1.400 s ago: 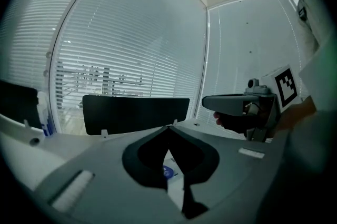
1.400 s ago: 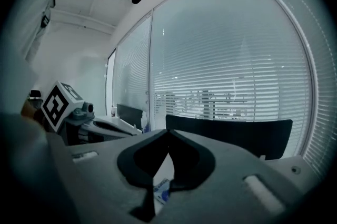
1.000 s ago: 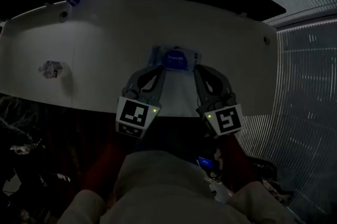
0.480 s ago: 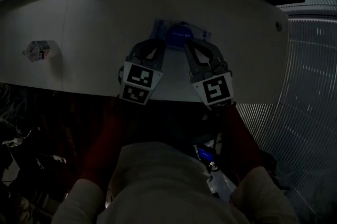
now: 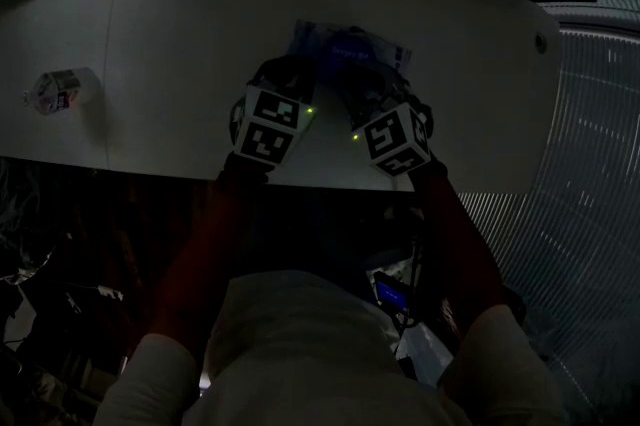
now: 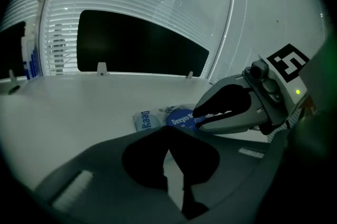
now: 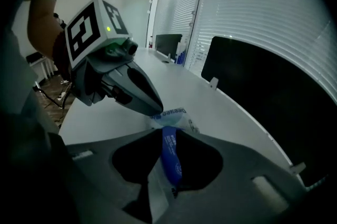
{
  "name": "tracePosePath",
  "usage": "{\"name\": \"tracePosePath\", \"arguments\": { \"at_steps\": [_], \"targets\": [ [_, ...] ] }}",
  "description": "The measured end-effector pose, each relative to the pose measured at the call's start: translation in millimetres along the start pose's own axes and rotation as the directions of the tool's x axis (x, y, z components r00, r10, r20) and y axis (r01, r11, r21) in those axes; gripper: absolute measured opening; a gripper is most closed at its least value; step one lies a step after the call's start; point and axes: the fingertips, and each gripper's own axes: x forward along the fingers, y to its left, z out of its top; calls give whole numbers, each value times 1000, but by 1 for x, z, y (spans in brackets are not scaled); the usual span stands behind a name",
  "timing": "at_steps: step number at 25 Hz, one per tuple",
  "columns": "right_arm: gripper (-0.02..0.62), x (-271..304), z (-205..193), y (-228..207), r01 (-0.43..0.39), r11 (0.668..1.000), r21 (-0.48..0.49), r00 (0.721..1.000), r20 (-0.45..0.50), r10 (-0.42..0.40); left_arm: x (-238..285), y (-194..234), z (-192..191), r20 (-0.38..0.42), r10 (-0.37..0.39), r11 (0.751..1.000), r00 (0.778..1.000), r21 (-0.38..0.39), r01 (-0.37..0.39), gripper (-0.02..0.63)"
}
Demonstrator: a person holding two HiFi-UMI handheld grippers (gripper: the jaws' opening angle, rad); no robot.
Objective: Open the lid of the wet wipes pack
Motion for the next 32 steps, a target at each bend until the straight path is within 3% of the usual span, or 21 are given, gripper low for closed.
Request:
{"name": "tracePosePath", "arguments": {
  "at_steps": [14, 32],
  "targets": [
    [97, 27, -12, 8, -73, 987, -146, 995, -77, 62, 25, 11, -23, -135, 23, 999, 991, -36, -28, 3],
    [97, 30, -14, 14, -133, 978, -163, 988, -104, 117, 28, 8, -7, -116, -4, 999, 993, -47, -2, 3]
  ]
}}
